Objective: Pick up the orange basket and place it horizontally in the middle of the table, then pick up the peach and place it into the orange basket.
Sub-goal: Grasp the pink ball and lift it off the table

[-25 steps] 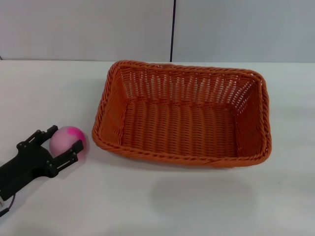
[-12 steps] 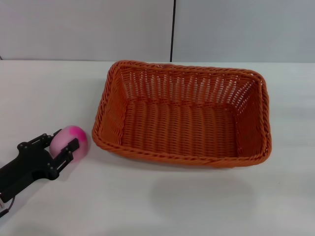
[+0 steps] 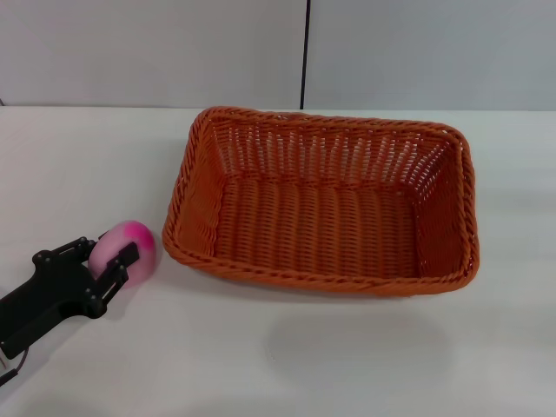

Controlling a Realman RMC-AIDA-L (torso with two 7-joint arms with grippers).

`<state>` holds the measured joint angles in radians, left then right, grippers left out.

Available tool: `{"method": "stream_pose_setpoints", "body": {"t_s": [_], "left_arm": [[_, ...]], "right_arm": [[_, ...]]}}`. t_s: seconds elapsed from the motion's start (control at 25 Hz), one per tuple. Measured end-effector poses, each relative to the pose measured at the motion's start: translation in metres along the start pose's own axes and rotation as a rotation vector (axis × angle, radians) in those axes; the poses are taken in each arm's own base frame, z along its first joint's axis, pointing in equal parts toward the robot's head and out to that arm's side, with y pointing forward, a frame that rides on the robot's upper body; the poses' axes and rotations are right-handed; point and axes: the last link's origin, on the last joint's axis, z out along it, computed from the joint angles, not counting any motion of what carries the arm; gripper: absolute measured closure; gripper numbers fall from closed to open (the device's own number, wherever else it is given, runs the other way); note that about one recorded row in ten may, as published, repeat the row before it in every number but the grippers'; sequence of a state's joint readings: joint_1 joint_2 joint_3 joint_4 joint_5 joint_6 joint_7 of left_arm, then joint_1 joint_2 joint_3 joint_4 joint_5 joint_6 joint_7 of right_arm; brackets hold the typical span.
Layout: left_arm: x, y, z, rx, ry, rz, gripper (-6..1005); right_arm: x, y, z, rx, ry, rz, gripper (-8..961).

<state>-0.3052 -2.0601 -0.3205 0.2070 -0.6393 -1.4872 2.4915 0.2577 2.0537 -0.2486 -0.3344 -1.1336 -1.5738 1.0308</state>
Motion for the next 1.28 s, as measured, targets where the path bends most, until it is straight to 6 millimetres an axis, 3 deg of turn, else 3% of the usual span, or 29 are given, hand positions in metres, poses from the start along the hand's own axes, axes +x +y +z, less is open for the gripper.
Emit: {"method": "stream_pose_setpoints", "body": {"t_s": [0.56,0.96,1.04,1.12,1.28], "left_arm": [[0.005,-0.001,-0.003,0.013,0.042,-0.011,760],[0.022,-0.023,-0.009,0.237,0.235,-0.099,814],[0.034,-0.027,-0.003,0.275,0.327,-0.129,822],[0.055,-0.025,0.019,0.227,0.42,-0.14,830],[0.067,-0.021,0.038,0.169,0.445,-0.15,858]], "right_arm": [[0.002,0.0,-0.001,0.003,0.002,0.009,585],[0.002,0.001,0.0,0.0,-0.001,0.013,585],[0.002,0.001,0.001,-0.002,-0.002,0.015,585],[0.002,0.002,0.002,-0.007,-0.004,0.017,585],[0.004,0.005,0.001,-0.013,-0.009,0.027,585]]}}
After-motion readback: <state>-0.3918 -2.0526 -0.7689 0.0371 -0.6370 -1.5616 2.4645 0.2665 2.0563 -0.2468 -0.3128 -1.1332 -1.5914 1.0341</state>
